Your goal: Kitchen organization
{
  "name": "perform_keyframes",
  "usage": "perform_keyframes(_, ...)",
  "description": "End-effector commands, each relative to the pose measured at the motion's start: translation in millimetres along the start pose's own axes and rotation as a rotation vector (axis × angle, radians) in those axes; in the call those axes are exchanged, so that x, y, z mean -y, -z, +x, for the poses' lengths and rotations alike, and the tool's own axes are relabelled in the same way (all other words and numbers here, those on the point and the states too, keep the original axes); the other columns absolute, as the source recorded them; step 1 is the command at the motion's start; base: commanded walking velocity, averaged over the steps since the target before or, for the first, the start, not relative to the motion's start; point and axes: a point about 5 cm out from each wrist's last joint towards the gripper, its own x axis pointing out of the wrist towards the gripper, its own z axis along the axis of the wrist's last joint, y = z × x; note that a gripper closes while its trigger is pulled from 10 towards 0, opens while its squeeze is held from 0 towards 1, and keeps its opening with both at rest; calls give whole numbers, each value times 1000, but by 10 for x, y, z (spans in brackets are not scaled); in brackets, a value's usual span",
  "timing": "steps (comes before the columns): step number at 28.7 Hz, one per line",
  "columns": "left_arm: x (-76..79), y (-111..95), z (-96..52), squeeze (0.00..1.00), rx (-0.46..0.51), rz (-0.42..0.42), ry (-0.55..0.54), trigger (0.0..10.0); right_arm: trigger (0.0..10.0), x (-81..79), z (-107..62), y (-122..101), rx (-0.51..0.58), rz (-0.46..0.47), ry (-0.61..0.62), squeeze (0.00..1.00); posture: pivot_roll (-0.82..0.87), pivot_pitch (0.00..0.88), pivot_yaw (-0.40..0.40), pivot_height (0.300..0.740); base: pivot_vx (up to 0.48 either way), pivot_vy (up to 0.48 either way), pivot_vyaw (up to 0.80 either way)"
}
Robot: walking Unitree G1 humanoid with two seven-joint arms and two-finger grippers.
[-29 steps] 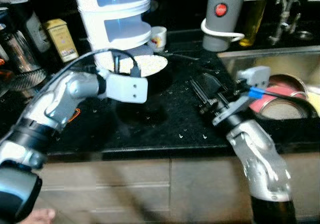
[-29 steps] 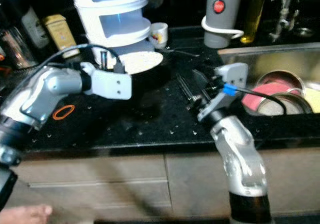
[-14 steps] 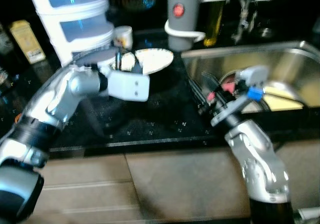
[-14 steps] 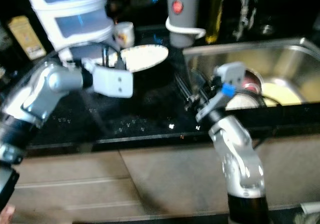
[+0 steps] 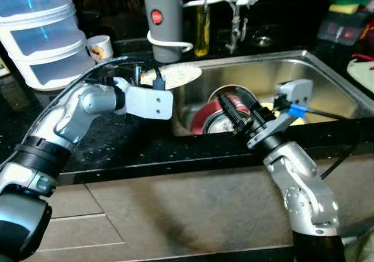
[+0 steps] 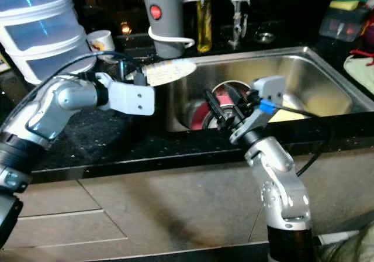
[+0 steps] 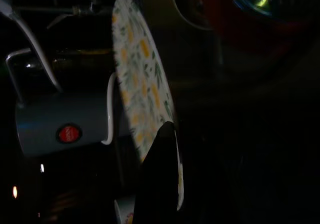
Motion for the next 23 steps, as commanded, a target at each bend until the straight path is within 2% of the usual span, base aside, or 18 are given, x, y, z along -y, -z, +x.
perform_keyframes(1,-30,4,-12,0,-7,13,-8,10000,10000,-3,-2,-6,0,-3,-3,0,-113,23,71,740,0,-439,0)
perform_keyframes(6,-27,27,-4,0,-18,10,-18,10000,10000,0,-3,-7,-2,-6,-5,0,-114,22,70,740,0,-370,0)
perform_keyframes(15,1,110,60,0,-28,-16,-47,10000,10000,0,-8,-3,-6,-11,-11,0,-121,16,71,740,0,0,0)
perform_keyframes(18,63,130,108,0,-2,-84,-75,10000,10000,11,-13,-6,-9,-16,-10,0,-125,15,70,740,0,0,0)
perform_keyframes(23,193,191,156,0,-9,-137,-68,10000,10000,16,-17,-6,-14,-24,-11,0,-128,12,70,740,0,0,0)
